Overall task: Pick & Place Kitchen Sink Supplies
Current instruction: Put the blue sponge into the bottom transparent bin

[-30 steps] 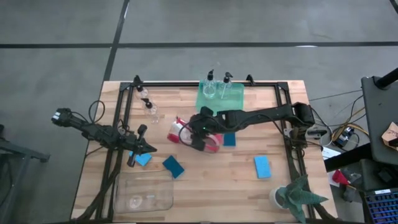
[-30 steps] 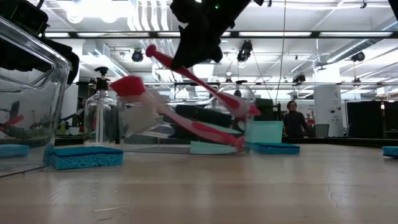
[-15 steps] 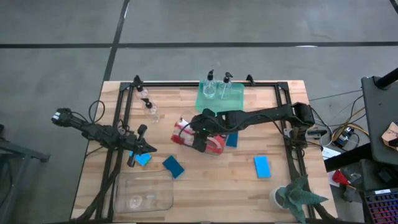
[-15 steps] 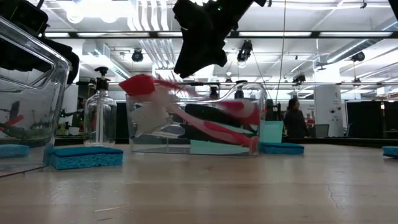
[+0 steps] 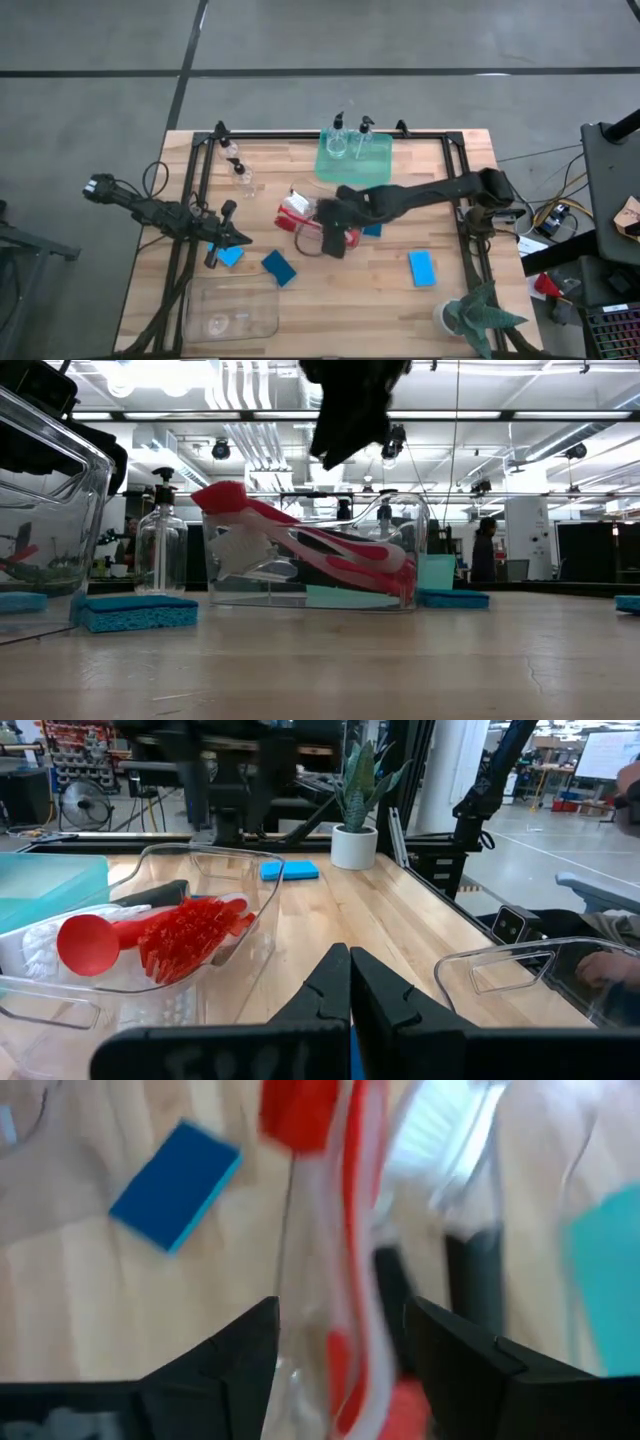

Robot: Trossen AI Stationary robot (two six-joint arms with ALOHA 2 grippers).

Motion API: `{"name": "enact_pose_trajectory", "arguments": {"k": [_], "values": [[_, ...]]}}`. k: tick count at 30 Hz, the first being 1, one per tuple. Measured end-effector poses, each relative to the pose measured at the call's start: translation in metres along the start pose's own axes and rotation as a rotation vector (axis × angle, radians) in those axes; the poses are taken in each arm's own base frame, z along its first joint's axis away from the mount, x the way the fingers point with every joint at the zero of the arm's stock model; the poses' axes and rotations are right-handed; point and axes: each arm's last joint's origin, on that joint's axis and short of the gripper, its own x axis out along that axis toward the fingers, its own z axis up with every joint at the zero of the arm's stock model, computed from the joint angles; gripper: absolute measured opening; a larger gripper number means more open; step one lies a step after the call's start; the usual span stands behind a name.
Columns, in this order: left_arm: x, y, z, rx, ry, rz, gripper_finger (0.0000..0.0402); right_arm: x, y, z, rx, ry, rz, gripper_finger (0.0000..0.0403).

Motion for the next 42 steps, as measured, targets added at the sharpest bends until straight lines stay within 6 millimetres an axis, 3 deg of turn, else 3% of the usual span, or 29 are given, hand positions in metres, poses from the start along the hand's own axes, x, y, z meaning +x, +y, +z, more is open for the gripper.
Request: {"name": "enact_pose_trajectory", "arguments": {"k": [7, 16, 22, 31, 42], "values": [[0.0, 0.0, 0.0, 0.0, 0.0, 0.0, 0.0003, -0.017, 0.034, -0.037, 0.188, 0.182, -0.051, 0.0193], [0.0, 0.0, 0.0, 0.0, 0.0, 0.0, 0.0003, -0.033, 0.055, -0.086, 0.447, 0.401, -0.303, 0.018], [0.0, 0.0, 0.0, 0.0, 0.0, 0.0, 0.0003, -0.021, 0.056, -0.114, 0.576, 0.523, -0.43, 0.0175], [0.0, 0.0, 0.0, 0.0, 0.0, 0.0, 0.0003, 0.004, 0.038, -0.159, 0.679, 0.724, -0.572, 0.0167], [0.0, 0.0, 0.0, 0.0, 0.0, 0.0, 0.0003, 0.035, 0.023, -0.2, 0.73, 0.8, -0.541, 0.0139]]}}
